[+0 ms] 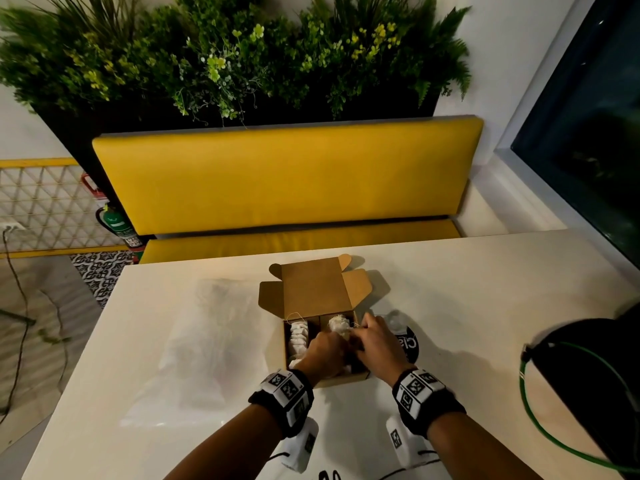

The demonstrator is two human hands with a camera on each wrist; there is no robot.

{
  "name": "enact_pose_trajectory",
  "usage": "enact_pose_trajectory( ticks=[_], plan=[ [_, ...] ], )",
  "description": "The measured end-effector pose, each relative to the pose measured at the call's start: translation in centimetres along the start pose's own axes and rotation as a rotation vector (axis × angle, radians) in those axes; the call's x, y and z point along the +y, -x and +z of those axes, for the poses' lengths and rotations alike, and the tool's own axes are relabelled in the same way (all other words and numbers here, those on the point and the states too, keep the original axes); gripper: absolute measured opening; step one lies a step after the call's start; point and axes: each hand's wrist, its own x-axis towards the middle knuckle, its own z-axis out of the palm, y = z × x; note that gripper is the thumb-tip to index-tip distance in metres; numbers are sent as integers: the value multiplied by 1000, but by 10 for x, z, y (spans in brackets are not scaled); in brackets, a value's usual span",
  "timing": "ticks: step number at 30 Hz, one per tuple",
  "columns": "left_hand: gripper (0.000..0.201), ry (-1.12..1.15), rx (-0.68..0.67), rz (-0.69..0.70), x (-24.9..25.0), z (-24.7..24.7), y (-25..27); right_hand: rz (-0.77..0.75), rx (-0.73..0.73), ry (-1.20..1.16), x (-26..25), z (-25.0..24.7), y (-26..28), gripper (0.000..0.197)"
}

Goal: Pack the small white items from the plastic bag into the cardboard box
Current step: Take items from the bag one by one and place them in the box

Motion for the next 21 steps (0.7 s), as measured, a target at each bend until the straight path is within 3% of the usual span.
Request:
enact_pose_trajectory(
  ticks=[3, 8, 14, 21],
  plan=[
    [25, 44, -8, -19, 3, 0, 1, -9, -7, 4, 1, -1, -1, 19],
    [23, 79, 29, -21, 3, -3, 5, 22, 22, -52, 4, 0, -4, 36],
    [25, 150, 66, 4, 1, -2, 11, -11, 23, -45, 4, 0, -1, 13],
    [30, 220, 81, -24, 1, -7, 13, 9, 123, -34, 5, 2, -3, 18]
  ],
)
